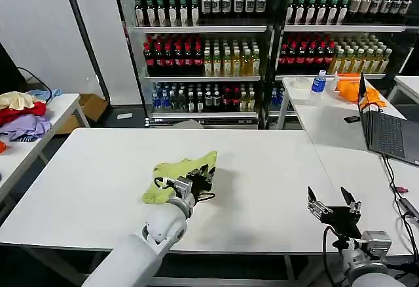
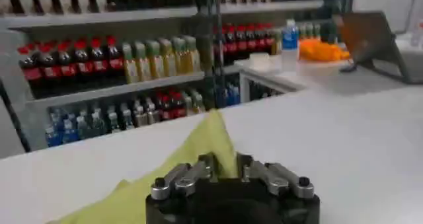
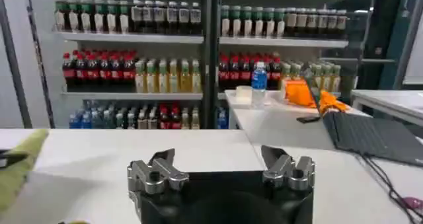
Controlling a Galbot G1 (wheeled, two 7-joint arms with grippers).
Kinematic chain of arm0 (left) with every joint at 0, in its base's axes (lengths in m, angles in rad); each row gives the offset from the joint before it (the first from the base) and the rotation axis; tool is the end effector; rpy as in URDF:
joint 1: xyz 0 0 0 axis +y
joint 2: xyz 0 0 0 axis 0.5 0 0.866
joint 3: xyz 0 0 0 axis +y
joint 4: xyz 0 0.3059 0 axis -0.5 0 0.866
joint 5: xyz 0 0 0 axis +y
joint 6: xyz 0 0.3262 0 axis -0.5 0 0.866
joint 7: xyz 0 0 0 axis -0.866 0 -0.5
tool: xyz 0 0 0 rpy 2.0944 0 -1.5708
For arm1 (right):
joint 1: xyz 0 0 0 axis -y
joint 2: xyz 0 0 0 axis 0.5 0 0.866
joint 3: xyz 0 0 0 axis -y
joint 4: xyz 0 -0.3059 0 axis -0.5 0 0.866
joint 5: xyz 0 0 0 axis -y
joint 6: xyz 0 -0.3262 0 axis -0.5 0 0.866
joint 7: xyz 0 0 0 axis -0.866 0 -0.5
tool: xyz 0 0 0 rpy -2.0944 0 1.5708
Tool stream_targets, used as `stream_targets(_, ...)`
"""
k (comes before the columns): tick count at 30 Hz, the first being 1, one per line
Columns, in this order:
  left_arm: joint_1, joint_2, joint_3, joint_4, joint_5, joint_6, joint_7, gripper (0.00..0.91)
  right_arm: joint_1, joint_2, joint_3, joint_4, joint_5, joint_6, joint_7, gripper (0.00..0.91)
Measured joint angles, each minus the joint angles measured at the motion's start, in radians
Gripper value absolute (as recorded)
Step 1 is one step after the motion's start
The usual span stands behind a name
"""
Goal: Fold and organize the clothes.
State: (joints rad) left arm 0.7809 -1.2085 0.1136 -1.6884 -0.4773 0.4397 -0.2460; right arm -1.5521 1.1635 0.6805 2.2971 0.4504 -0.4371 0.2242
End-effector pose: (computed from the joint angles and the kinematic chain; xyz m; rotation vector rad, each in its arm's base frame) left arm 0.3350 -0.0854 -0.2388 -0.5663 -2.7741 -0.1645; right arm 0.1785 -0.0704 -0.1750 -0.0898 -2.9240 0.0505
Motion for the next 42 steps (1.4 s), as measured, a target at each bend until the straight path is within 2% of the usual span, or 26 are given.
stream_targets(6,0.049,0.000,-0.040,-0.063,-0.079,-0.049,-0.033,0.907,0.061,0.004,-0.051,-0.038,-0.005,-0.001,0.003,0.907)
stream_targets(14,0.210,0.053,-0.190,-0.203,-0.148,-0.079,-0.055,0.907,0.210,0.030,-0.186,-0.144,0.010,-0.020,0.015,0.907)
stream_targets(23,0.418,0.085,-0.404,-0.339,-0.190,-0.093,-0.067,0.907,0.462,0.114,-0.385,-0.358,0.076,-0.049,0.030,0.907)
stream_targets(31,0.516,0.083,-0.516,-0.388,-0.206,-0.091,-0.073,0.907,0.657,0.219,-0.518,-0.575,0.141,-0.068,0.028,0.907)
stream_targets(33,0.528,0.083,-0.532,-0.392,-0.209,-0.091,-0.073,0.907,0.695,0.243,-0.539,-0.624,0.150,-0.069,0.027,0.685)
stream_targets(34,0.533,0.083,-0.539,-0.393,-0.210,-0.091,-0.073,0.907,0.710,0.254,-0.548,-0.646,0.153,-0.069,0.027,0.464)
stream_targets(35,0.537,0.083,-0.545,-0.394,-0.212,-0.090,-0.073,0.907,0.725,0.263,-0.557,-0.666,0.156,-0.069,0.026,0.343)
stream_targets(36,0.541,0.083,-0.550,-0.395,-0.214,-0.089,-0.074,0.907,0.739,0.273,-0.564,-0.687,0.159,-0.069,0.026,0.020)
stream_targets(42,0.554,0.086,-0.566,-0.398,-0.222,-0.087,-0.076,0.907,0.806,0.321,-0.587,-0.796,0.176,-0.055,0.030,0.000)
